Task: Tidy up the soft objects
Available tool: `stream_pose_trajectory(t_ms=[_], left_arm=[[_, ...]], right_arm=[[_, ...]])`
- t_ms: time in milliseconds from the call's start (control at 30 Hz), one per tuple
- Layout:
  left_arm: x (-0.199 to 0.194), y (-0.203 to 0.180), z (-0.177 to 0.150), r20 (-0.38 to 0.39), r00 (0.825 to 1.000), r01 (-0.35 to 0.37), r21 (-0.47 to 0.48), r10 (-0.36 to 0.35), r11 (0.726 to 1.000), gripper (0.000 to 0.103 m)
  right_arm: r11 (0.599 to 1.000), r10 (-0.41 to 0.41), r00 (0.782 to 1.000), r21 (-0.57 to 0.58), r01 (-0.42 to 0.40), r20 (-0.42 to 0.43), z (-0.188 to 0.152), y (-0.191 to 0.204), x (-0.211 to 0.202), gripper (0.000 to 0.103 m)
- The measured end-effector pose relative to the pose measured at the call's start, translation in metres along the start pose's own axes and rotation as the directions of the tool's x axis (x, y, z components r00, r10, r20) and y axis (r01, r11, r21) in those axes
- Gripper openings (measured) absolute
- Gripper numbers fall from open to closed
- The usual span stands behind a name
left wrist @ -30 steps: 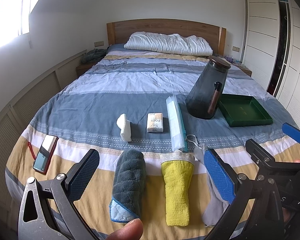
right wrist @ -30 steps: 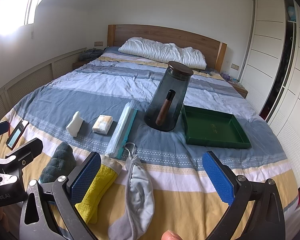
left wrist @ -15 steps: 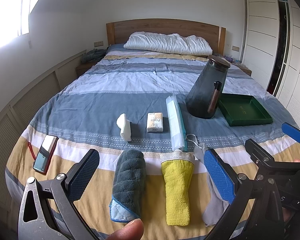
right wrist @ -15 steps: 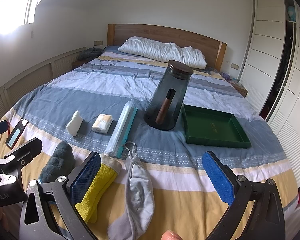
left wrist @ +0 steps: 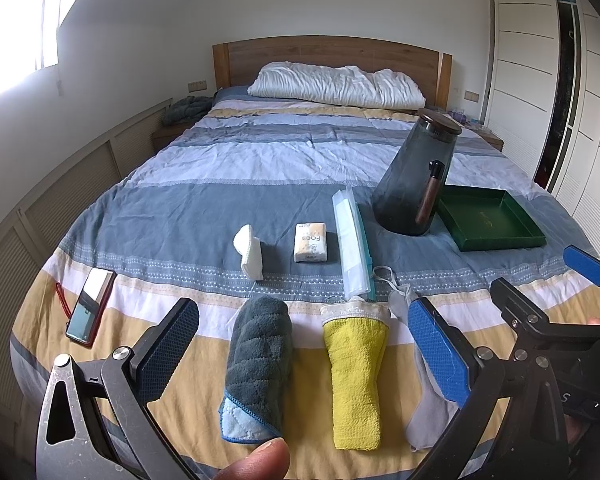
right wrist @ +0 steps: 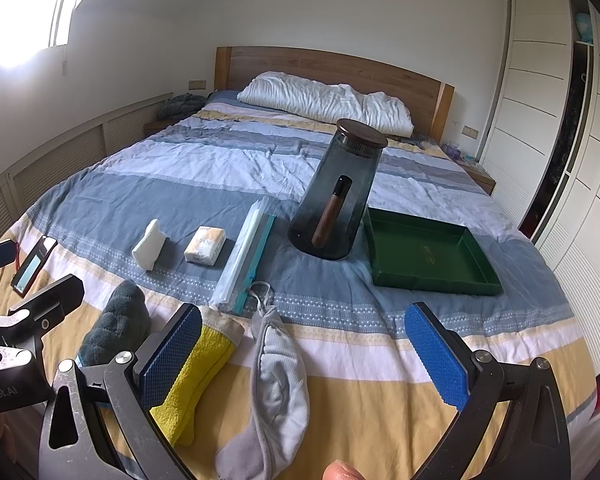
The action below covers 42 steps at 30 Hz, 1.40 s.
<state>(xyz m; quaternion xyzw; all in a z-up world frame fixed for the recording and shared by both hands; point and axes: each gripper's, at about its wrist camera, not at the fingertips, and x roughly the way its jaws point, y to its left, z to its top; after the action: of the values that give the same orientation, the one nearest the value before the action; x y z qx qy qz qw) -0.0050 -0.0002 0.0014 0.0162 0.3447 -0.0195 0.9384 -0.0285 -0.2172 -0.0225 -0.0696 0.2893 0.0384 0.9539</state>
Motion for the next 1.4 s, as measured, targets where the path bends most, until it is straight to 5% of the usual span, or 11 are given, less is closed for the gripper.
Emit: stream_pose_trajectory(t_ms=[700, 967, 1200, 1400], left_arm=[[0.005, 0.003, -0.003, -0.016, 1.000, 0.002, -0.002, -0.002, 1.000, 0.102], [0.025, 0.012, -0.014, -0.097, 0.995, 0.011, -0.004, -0.011, 1.000, 0.102], [0.062, 0.046, -0.045, -0.251, 0.968, 0.002, -0.019, -0.006, 1.000, 0.102], [0.095, 0.078, -0.065, -0.384, 0.923, -0.037, -0.059, 0.012, 0.998, 0.102]], right_arm=[[1.000, 0.001, 1.000, -0.006, -0.001, -0.016, -0.005, 0.002, 0.009, 0.103], [0.999, 0.003, 0.997, -0.037, -0.006, -0.081, -0.024, 0.006, 0.034, 0.103], [0.997, 0.000, 0.979, -0.072, -0.015, -0.204, -0.051, 0.002, 0.078, 0.103], [0.996, 0.026, 0.959, -0.070, -0.047, -0.281, -0.056, -0.002, 0.110, 0.103]])
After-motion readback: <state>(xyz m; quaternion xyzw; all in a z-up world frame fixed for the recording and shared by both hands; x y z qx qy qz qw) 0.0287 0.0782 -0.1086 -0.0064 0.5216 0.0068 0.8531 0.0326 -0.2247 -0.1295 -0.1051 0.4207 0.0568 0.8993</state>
